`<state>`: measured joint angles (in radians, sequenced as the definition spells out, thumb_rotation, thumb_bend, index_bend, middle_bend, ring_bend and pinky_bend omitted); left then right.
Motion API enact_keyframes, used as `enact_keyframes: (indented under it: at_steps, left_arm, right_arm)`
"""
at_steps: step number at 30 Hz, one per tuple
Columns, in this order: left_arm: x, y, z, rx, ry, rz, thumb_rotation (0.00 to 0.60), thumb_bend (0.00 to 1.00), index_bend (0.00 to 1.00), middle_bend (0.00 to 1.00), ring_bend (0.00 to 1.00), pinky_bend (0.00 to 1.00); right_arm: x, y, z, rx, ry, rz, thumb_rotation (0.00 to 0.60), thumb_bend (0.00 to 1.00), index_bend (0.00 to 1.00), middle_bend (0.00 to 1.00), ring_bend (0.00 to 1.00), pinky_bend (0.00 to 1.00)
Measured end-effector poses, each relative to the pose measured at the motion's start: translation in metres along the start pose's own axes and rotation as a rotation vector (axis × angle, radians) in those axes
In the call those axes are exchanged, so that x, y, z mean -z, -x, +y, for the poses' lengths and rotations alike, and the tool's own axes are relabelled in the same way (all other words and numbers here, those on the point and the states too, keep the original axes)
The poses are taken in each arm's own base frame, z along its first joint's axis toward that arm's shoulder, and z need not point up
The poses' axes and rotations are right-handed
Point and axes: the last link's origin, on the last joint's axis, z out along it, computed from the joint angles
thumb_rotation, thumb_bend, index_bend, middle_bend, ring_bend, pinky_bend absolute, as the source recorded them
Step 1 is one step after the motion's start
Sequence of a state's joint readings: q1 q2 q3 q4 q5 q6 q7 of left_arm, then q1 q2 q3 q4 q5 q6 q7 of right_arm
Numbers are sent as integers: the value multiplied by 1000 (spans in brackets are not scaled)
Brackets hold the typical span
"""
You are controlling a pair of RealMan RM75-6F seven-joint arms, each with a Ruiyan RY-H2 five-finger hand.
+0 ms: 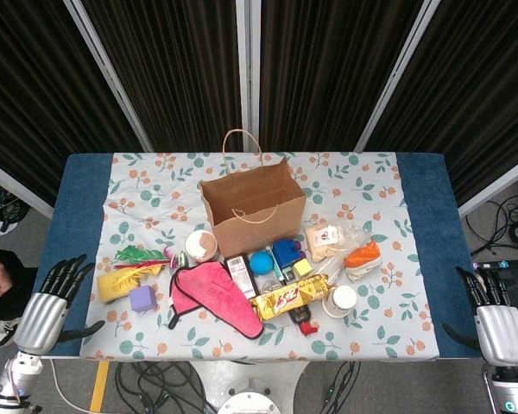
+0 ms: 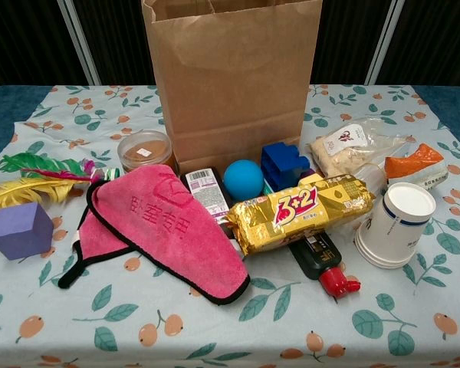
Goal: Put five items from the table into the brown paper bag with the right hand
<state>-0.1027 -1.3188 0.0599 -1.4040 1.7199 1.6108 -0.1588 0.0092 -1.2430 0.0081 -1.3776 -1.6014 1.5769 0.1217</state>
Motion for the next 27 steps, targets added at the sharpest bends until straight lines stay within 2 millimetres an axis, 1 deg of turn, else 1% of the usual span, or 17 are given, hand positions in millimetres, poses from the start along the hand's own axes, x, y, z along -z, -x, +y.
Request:
enact_keyframes:
  at_steps: [10,16,18,21,24,27]
  left_arm:
    - [3,-2,4,0,6,1,514,0,87,67,27,69]
    - [2,-5,2,3,0,7,513,0,88,66,27,69]
    - [3,-4,0,3,-4,8,513,0,88,66,27,69]
    - [4,-4,-3,11,-15,12,511,0,88,66,28,69]
    - [5,-4,-5,20,-25,26,512,0,87,66,27,69]
    - [6,-4,-7,26,-29,32,514,0,88,66,27,69]
  right_arm:
    - [1,-5,-6,-9,-19,9,600,0,39,138,0,0]
    - [-5,-14,-19,-14,-59,14,600,0,38,140,0,0]
    - [-9,-17,-29,-6,-90,7,600,0,38,142,0,0]
    - [-18,-22,-51,15,-158,-1,600,0,39,153,0,0]
    - [-29,-24,-82,35,-236,-15,600,0,41,167,3,0]
    - [-40,-20,-113,67,-312,-50,600,0,55,183,15,0]
